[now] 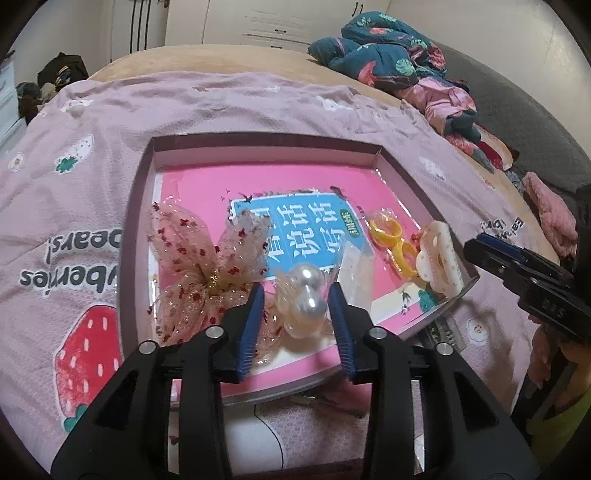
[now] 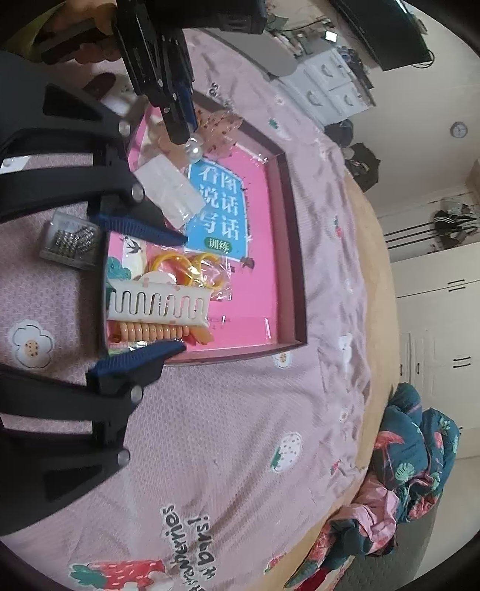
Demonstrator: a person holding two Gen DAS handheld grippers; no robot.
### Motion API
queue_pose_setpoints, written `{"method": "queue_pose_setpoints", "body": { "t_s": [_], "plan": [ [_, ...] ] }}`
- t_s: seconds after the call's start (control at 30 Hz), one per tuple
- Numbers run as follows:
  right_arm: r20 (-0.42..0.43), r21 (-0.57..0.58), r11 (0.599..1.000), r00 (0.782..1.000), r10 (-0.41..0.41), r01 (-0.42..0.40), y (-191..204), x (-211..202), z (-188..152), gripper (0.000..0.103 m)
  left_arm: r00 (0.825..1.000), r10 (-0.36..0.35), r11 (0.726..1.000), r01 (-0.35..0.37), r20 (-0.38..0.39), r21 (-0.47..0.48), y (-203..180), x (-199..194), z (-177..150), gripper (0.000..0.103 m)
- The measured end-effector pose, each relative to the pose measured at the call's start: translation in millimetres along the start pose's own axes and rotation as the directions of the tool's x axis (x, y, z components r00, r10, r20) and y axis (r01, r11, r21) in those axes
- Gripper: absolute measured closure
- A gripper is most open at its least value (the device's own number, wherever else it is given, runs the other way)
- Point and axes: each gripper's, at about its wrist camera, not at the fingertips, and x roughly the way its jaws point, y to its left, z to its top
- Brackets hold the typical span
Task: Organize jewelry
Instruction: 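Release the white claw clip into the tray with the right tool while the left tool releases the pearl clip, then withdraw both open tools from the tray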
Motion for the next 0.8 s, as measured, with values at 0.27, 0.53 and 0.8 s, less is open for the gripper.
{"method": "queue_pose_setpoints", "body": {
  "t_s": [0.27, 0.53, 0.8],
  "plan": [
    [0.040, 0.019, 1.000, 0.999, 0.000, -0.001, 1, -23, -1, 0.033, 0.999, 0.015, 1.000, -0.015, 0.050, 0.004, -3, -29, 3, 0.062],
    [0.086, 0.036, 0.999, 0.996, 0.010, -0.014, 3, -49, -1, 0.024, 0.991, 0.035, 0.999, -0.032, 0.128, -0.025, -6, -66, 7, 0.043],
    [0.142, 0.035, 0.999, 0.989, 0.030, -0.035, 7, -82, -2, 0.016, 0.978, 0.075, 0.997, -0.067, 0.193, -0.049, -9, -106, 4, 0.018]
  ]
}}
